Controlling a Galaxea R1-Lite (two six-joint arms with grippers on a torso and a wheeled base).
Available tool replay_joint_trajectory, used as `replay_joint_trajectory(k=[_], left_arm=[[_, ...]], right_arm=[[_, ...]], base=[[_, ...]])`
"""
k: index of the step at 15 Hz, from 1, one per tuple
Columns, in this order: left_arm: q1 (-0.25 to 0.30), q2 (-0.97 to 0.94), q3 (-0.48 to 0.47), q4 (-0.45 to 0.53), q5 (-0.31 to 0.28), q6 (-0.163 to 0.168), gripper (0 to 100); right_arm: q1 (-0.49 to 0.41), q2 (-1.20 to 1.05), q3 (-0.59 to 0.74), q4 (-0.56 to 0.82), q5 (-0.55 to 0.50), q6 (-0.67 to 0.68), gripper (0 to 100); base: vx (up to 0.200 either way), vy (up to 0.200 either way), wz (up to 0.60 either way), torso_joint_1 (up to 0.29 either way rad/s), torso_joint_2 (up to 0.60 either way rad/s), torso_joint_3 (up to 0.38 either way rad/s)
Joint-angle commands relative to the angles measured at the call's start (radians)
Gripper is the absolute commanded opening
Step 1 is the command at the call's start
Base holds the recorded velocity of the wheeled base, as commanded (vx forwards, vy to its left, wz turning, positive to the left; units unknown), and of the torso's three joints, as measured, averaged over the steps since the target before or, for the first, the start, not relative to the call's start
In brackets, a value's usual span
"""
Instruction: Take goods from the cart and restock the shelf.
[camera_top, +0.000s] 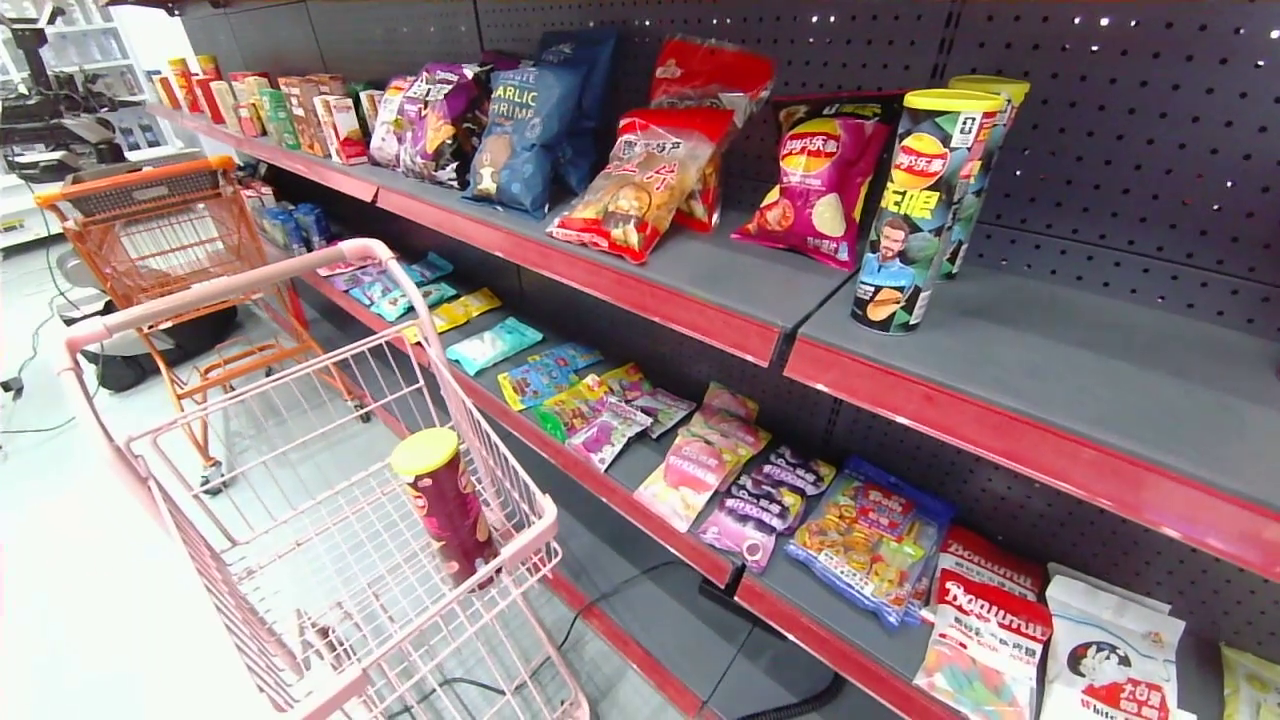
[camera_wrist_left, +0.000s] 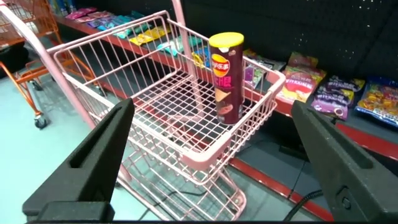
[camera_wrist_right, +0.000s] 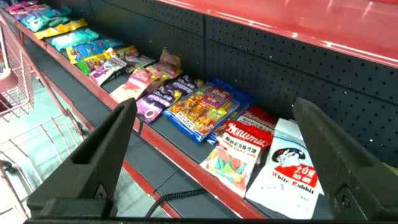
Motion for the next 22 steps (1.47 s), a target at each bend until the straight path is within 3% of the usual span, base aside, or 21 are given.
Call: replay_joint_trajectory(k=[1, 5, 6, 7, 8, 9, 11, 12, 13, 14, 15, 16, 17, 18, 20, 21, 22], left_arm=[[0.0, 0.006, 0.0, 0.0, 0.0, 0.002, 100], [0.001, 0.001, -0.012, -0.006, 0.006, 0.002, 100], [-0.002, 0.044, -0.095, -0.014, 0.01, -0.001, 100], [-0.003, 0.317, -0.34, 0.001, 0.052, -0.076, 100], [-0.003, 0.479, -0.454, -0.017, 0.086, -0.159, 100], [0.004, 0.563, -0.495, -0.026, 0.116, -0.157, 100], [0.021, 0.738, -0.486, -0.091, 0.148, -0.159, 100], [0.032, 0.911, -0.471, -0.247, 0.147, -0.174, 100], [0.077, 1.051, -0.468, -0.387, 0.13, -0.183, 100], [0.126, 1.181, -0.469, -0.511, 0.072, -0.176, 100], [0.175, 1.285, -0.456, -0.62, -0.017, -0.143, 100], [0.202, 1.334, -0.437, -0.666, -0.074, -0.113, 100], [0.245, 1.428, -0.383, -0.739, -0.197, -0.016, 100], [0.251, 1.479, -0.342, -0.787, -0.26, 0.03, 100], [0.244, 1.629, -0.29, -0.945, -0.286, 0.082, 100], [0.244, 1.677, -0.291, -0.996, -0.286, 0.084, 100], [0.244, 1.784, -0.293, -1.141, -0.286, 0.085, 100]], right_arm=[[0.0, 0.001, 0.0, 0.0, 0.0, 0.001, 100], [0.0, 0.001, 0.0, 0.0, 0.0, 0.0, 100], [0.0, 0.001, 0.0, 0.0, 0.0, 0.0, 100], [0.0, 0.001, 0.0, 0.0, 0.0, 0.0, 100], [0.0, 0.001, 0.0, 0.0, 0.0, -0.002, 100], [0.0, 0.001, 0.0, 0.0, 0.0, -0.002, 100], [0.0, 0.001, 0.0, 0.0, 0.0, 0.0, 100], [0.0, 0.001, 0.0, 0.0, 0.0, 0.0, 100], [0.0, 0.001, 0.0, 0.0, 0.0, 0.0, 100], [0.0, 0.001, 0.0, 0.0, 0.0, 0.0, 100], [0.0, 0.001, 0.0, 0.0, 0.0, 0.0, 100], [0.0, 0.001, 0.0, 0.0, 0.0, 0.0, 100], [0.0, 0.001, 0.0, 0.0, 0.0, 0.0, 100], [0.0, 0.001, 0.0, 0.0, 0.0, -0.002, 100], [0.0, 0.001, 0.0, 0.0, 0.0, -0.003, 100], [0.0, 0.001, 0.0, 0.0, 0.0, -0.003, 100], [0.0, 0.001, 0.0, 0.0, 0.0, -0.003, 100]], base=[[0.0, 0.0, 0.0, 0.0, 0.0, 0.0], [0.0, 0.0, 0.0, 0.0, 0.0, 0.0], [0.0, 0.0, 0.0, 0.0, 0.0, 0.0], [0.0, 0.0, 0.0, 0.0, 0.0, 0.0], [0.0, 0.0, 0.0, 0.0, 0.0, 0.0], [0.0, 0.0, 0.0, 0.0, 0.0, 0.0], [0.0, 0.0, 0.0, 0.0, 0.0, 0.0], [0.0, 0.0, 0.0, 0.0, 0.0, 0.0], [0.0, 0.0, 0.0, 0.0, 0.0, 0.0], [0.0, 0.0, 0.0, 0.0, 0.0, 0.0], [0.0, 0.0, 0.0, 0.0, 0.0, 0.0], [0.0, 0.0, 0.0, 0.0, 0.0, 0.0], [0.0, 0.0, 0.0, 0.0, 0.0, 0.0], [0.0, 0.0, 0.0, 0.0, 0.0, 0.0], [0.0, 0.0, 0.0, 0.0, 0.0, 0.0], [0.0, 0.0, 0.0, 0.0, 0.0, 0.0], [0.0, 0.0, 0.0, 0.0, 0.0, 0.0]])
